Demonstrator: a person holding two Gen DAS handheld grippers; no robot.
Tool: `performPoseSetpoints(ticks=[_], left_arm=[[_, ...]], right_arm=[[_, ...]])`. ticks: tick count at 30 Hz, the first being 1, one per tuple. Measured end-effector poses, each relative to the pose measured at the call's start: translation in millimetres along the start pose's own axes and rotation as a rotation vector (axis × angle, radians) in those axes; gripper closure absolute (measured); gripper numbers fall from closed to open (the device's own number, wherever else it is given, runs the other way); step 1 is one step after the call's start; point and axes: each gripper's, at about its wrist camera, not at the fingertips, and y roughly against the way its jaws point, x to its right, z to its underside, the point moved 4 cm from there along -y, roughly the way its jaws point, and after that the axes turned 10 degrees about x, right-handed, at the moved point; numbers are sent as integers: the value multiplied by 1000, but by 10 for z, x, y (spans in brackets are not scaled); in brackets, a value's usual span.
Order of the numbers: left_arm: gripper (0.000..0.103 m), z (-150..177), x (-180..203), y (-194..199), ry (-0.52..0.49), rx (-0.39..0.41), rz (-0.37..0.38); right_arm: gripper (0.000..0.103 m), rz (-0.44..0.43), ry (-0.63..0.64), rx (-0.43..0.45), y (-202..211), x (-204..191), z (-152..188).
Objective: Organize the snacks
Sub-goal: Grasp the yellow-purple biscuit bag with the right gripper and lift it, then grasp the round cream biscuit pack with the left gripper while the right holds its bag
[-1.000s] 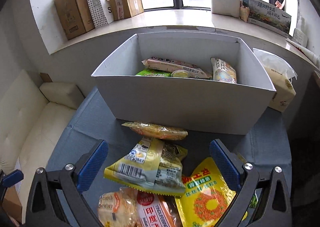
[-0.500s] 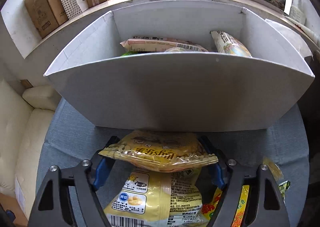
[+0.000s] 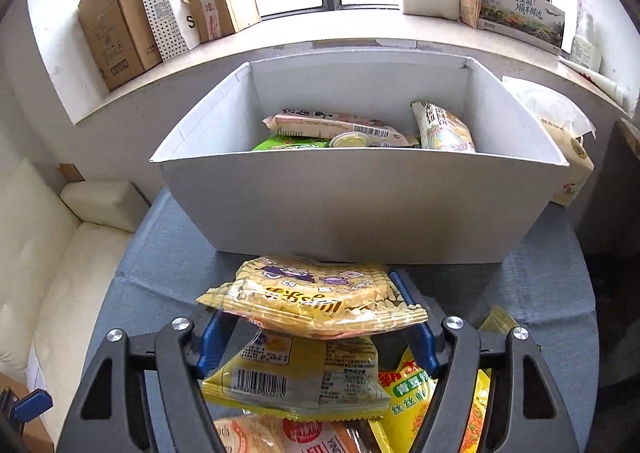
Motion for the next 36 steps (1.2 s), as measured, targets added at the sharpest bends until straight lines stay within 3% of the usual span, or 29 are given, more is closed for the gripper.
performPoseSetpoints(ticks=[6, 13, 19, 22, 28, 33, 34, 35, 36], left_arm=[[0, 68, 221, -164, -88, -47, 52], [0, 203, 470, -460, -188, -129, 177], [0, 276, 669, -794, -334, -201, 287], [0, 306, 713, -1010, -398, -245, 273], [0, 323, 733, -1284, -405, -307, 275], [1, 338, 750, -1333, -437, -291, 260], [6, 333, 746, -1336, -444, -281, 246], [20, 318, 736, -1329, -451, -262, 226], [25, 301, 716, -1312, -448, -252, 215]], right_arm=[[26, -35, 21, 66, 426, 68, -36], [26, -72, -47, 128, 1032, 386, 45], [26, -73, -95, 165, 1446, 590, 237], [26, -76, -116, 176, 1556, 682, 324], [26, -52, -142, 173, 1616, 882, 374], [26, -52, -157, 158, 1594, 929, 457], [26, -54, -160, 154, 1583, 931, 472], [26, -56, -163, 150, 1572, 932, 491], [26, -56, -165, 146, 1560, 935, 502]])
